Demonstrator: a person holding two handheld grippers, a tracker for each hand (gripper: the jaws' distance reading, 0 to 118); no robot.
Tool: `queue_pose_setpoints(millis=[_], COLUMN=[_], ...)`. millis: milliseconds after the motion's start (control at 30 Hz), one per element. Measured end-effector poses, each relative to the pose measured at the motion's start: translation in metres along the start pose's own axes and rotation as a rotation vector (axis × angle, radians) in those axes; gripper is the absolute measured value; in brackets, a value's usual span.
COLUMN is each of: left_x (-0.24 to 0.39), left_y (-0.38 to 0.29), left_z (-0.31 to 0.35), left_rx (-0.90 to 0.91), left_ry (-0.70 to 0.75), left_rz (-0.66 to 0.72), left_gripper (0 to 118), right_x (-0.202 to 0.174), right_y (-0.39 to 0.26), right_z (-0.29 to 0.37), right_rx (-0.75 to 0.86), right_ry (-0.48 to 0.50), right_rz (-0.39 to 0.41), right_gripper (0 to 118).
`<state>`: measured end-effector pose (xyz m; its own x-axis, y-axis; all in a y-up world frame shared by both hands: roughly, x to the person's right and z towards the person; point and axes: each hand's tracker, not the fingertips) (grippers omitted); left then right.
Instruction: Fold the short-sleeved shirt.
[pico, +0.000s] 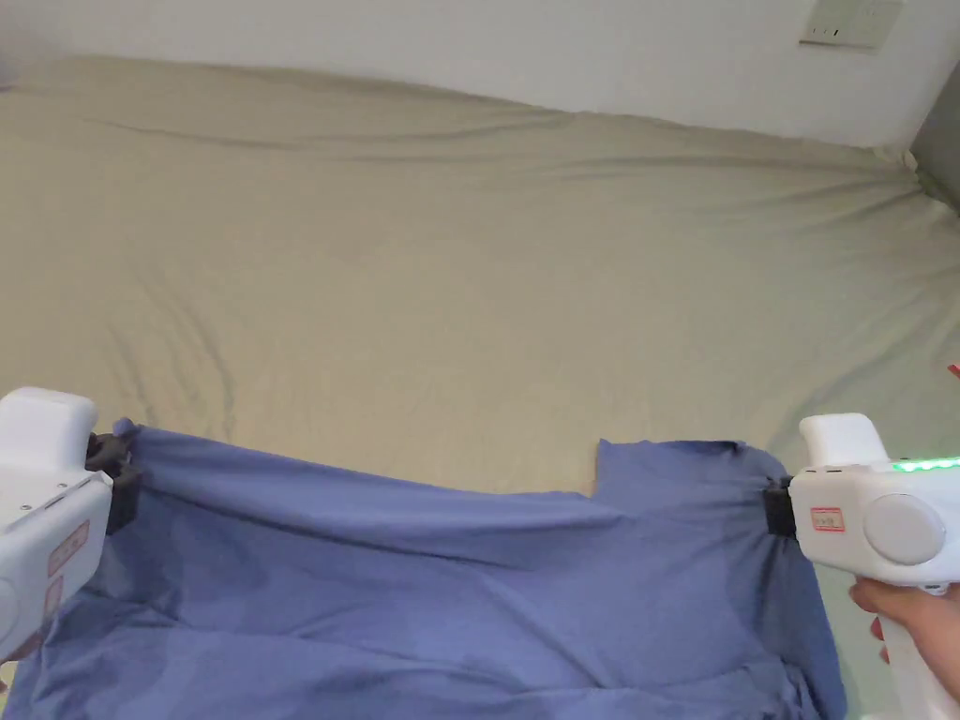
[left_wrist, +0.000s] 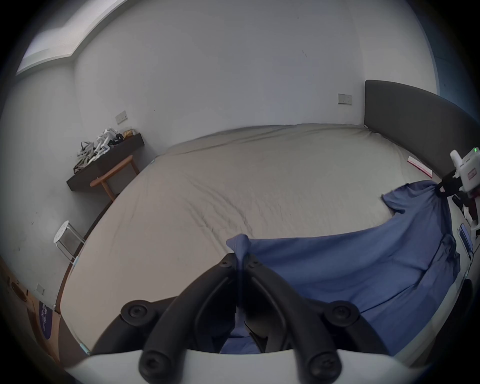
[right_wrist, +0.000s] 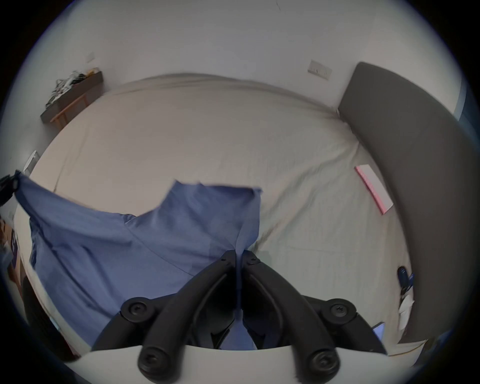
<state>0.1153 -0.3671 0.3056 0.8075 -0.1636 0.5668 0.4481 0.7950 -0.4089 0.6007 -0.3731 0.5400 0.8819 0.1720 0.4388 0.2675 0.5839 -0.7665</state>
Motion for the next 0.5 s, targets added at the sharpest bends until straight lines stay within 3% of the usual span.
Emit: queue_pose_setpoints(millis=[233,367,500], left_x=[-0.018,-0.024,-0.021], left_y=[-0.015,-0.038,-0.067], left_z=[0.041,0.053,0.061], left_rx=[0.001,-0.029,-0.097], left_ry=[0.007,0.005,-0.011], left_rz=[-0.004,-0.019,-0.036], left_gripper=[0,0,0], right_x=[0.004,0.002,-0.001], right_y=[-0.031,-0.063,-0.101], right_z=[0.079,0.098,0.102], right_rx=[0.059,0.034,-0.036], right_ry=[0.048,0.041,0.086], right_rz=[0.058,0.139,0.162], right_gripper=[6,6,6])
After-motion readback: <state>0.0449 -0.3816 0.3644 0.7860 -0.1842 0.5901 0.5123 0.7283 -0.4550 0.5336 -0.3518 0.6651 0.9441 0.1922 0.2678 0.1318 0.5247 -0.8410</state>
